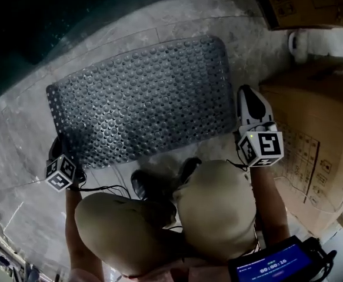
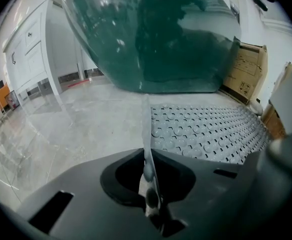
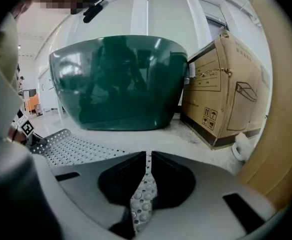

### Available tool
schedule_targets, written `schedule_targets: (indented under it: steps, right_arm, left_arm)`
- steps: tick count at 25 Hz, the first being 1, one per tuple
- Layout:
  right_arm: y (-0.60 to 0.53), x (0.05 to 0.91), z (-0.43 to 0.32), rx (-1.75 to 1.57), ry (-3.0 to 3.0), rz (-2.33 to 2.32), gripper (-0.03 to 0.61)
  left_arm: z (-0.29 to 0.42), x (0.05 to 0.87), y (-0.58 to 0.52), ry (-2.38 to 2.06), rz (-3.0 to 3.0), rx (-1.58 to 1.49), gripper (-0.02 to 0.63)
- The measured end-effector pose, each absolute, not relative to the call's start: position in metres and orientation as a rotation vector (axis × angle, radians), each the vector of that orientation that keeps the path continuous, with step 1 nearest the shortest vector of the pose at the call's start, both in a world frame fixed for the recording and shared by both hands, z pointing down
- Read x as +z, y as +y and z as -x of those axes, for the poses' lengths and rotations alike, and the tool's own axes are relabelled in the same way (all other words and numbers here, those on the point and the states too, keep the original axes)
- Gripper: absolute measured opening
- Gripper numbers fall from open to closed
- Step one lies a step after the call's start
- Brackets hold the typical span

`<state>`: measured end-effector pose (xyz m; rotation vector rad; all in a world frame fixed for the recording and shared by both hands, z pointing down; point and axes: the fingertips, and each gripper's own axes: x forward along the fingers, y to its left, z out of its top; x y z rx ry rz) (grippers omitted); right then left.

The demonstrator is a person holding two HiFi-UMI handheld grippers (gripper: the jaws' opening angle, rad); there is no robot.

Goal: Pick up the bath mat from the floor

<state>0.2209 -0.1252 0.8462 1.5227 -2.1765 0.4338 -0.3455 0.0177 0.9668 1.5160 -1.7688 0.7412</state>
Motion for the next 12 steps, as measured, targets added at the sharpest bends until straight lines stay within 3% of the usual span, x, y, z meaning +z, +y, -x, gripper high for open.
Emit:
schedule_targets:
  steps: [2,5,12]
  right_arm:
    - [-0.123,0.855,-0.233,0.458,-2.159,-1.530,0.025]
    - [-0.122,0.870,-0.242,0.515,-2.147,-1.510,0.135]
    - [-0.119,0.912,-0.246,0.606,-2.120,-1.405,0.173]
  left_arm:
    - [0.339,0.968,0.017,-1.766,-1.524,0.739,0.037]
    - [0.334,0.967,0.016,-1.761,-1.534,0.752,0.037]
    - [0.332,0.962,0.017,-1.773,-1.532,0.771,0.037]
